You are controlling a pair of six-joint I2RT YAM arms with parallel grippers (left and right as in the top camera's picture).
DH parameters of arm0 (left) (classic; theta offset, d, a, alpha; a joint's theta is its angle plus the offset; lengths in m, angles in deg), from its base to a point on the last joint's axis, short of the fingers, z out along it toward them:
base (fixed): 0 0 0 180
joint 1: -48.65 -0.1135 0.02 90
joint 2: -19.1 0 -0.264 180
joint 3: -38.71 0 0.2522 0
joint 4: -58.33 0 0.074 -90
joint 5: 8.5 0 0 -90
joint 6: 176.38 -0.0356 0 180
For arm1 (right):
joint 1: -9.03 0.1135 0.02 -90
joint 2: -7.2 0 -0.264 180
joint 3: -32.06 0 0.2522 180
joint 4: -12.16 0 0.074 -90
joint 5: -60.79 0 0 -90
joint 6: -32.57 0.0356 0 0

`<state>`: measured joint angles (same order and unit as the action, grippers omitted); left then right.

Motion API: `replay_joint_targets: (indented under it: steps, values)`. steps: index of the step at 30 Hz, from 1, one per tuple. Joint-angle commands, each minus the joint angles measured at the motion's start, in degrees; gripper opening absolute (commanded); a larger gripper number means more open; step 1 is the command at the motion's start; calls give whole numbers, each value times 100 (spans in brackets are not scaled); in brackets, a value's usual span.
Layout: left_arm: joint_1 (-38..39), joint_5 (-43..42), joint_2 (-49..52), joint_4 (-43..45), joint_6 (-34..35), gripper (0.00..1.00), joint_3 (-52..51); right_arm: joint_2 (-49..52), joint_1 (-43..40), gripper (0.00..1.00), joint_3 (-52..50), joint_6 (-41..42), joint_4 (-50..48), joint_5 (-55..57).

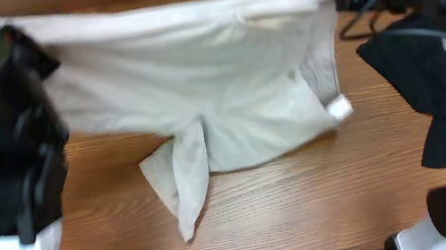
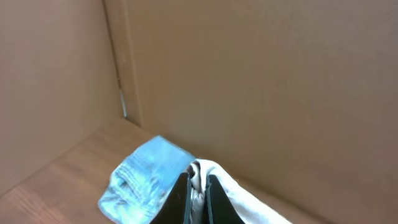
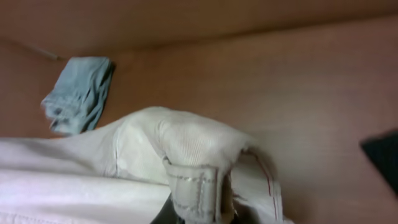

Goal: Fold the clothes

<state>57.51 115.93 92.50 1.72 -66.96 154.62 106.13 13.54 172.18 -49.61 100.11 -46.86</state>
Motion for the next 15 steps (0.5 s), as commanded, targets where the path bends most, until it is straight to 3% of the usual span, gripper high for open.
replay_joint_targets:
  steps: [1,4,8,15]
  values:
    - [-181,485,437,990,-197,4,133,44,-87,4,116,-55,-793,404]
    - [-214,380,483,1600,-278,4,297,26,-87,4,210,-35,-1416,407]
    - [-219,122,481,1781,-435,4,909,20,-98,4,651,-37,-1665,525]
    - [-208,-1080,581,752,-461,4,1084,92,-101,4,579,-63,-1069,1147]
